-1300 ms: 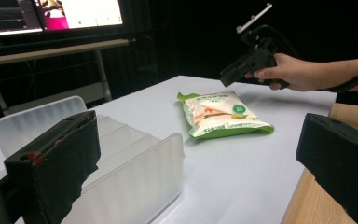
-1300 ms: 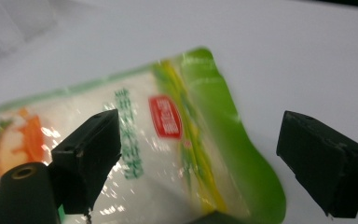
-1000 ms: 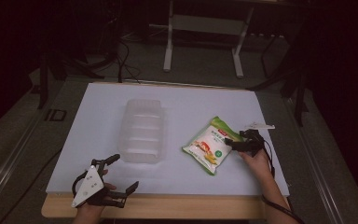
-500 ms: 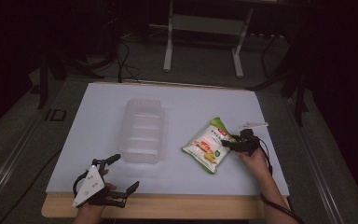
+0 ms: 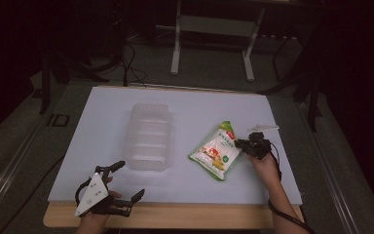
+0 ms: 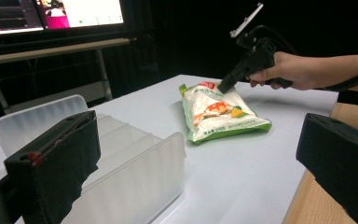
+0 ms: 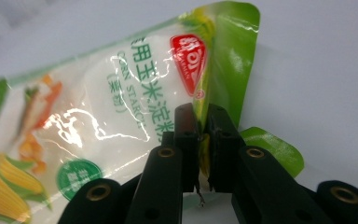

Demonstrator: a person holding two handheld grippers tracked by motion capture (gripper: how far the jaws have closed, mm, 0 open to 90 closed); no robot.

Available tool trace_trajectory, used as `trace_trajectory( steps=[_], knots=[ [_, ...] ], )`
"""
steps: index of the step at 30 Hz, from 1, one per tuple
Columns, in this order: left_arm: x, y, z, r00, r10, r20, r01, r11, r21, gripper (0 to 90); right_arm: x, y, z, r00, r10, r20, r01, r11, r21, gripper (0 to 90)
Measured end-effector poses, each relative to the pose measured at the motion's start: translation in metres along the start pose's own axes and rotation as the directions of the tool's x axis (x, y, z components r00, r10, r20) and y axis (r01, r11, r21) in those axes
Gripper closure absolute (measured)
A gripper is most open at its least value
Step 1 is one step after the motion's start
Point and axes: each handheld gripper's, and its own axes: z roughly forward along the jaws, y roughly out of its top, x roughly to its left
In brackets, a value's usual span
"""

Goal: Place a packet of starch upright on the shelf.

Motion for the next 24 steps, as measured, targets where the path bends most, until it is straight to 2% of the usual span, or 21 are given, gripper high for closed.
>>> trace_trajectory(
  steps=[6,10,13,16,19,24],
  knots=[
    [-0.001,0.000,0.001,1.0000,0.003,0.002,-0.003,1.0000,0.004,0.0,0.009,0.012,-0.011,0.9985,-0.053,-0.009,0.053,0.998,-0.031,85.5],
    [0.000,0.000,0.001,1.0000,0.003,0.001,-0.003,1.0000,0.008,0.0,0.016,0.019,-0.020,0.9969,-0.078,-0.009,0.077,0.994,-0.075,85.5],
    [-0.001,0.000,0.001,1.0000,0.003,0.002,-0.003,0.9999,0.010,0.0,0.025,0.025,-0.024,0.9931,-0.117,0.008,0.118,0.989,-0.085,85.7],
    [-0.001,0.000,0.001,1.0000,0.005,0.004,-0.005,0.9999,0.010,0.0,0.031,0.029,-0.028,0.9914,-0.130,0.004,0.130,0.987,-0.091,86.0],
    [-0.002,0.000,0.002,1.0000,0.003,0.006,-0.003,0.9999,0.011,0.0,0.038,0.034,-0.033,0.9885,-0.151,0.006,0.151,0.983,-0.108,86.2],
    [-0.002,0.000,0.002,1.0000,0.000,0.008,0.000,0.9999,0.010,0.0,0.053,0.042,-0.044,0.9792,-0.203,-0.001,0.200,0.966,-0.162,86.8]
  ],
)
